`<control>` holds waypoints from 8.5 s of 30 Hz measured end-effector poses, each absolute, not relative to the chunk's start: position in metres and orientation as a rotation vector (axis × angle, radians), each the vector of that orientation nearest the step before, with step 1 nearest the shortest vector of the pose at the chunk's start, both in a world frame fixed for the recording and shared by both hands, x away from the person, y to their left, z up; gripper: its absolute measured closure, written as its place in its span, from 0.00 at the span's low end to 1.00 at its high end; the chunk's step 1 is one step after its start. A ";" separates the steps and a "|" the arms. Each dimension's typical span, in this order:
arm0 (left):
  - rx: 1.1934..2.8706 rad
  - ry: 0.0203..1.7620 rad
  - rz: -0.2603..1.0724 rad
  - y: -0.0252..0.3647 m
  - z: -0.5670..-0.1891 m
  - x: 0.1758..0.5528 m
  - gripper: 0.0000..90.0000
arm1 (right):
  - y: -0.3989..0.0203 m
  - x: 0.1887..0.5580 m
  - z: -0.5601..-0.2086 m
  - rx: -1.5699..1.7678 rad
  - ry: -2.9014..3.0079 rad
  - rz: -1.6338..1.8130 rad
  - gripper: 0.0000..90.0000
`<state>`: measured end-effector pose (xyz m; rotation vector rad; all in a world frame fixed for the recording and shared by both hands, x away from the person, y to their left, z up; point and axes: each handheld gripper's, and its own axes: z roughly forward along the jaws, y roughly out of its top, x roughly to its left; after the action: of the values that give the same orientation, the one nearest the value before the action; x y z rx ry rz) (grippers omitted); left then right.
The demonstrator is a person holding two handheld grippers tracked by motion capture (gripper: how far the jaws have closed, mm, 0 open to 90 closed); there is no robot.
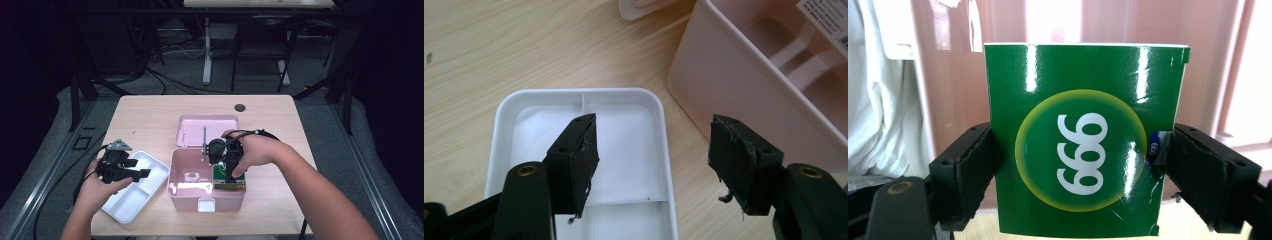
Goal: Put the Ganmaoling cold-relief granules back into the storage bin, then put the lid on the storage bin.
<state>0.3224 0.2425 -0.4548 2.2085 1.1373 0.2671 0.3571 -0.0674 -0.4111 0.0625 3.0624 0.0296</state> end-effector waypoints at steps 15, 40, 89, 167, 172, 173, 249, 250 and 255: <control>2.209 1.136 0.268 0.243 -0.455 0.323 0.41 | -0.067 0.364 -0.445 0.071 3.095 0.040 0.17; 2.209 1.139 0.265 0.242 -0.456 0.323 0.41 | -0.071 0.371 -0.464 0.111 3.102 0.068 0.17; 2.209 1.151 0.263 0.244 -0.459 0.324 0.41 | -0.113 0.352 -0.408 0.253 3.057 0.202 0.29; 2.470 1.312 0.258 0.265 -0.460 0.344 0.50 | -0.219 0.310 -0.440 0.959 2.513 0.787 0.33; 2.511 1.319 0.235 0.267 -0.470 0.350 0.57 | -0.220 0.311 -0.440 0.965 2.524 0.767 0.33; 2.521 1.324 0.232 0.267 -0.472 0.351 0.58 | -0.220 0.311 -0.441 0.966 2.514 0.780 0.33; 2.751 1.450 -0.010 0.247 -0.543 0.370 0.97 | -0.219 0.310 -0.440 0.961 2.492 0.832 0.33; 2.751 1.452 -0.011 0.247 -0.543 0.370 0.97 | -0.219 0.310 -0.441 0.960 2.493 0.831 0.33; 2.766 1.453 -0.021 0.249 -0.541 0.370 0.99 | -0.218 0.310 -0.441 0.957 2.495 0.839 0.33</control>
<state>0.3699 0.2491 -0.5409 2.7655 1.4531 -0.0208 0.3101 -0.2182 -0.4414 0.9566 2.4954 0.8393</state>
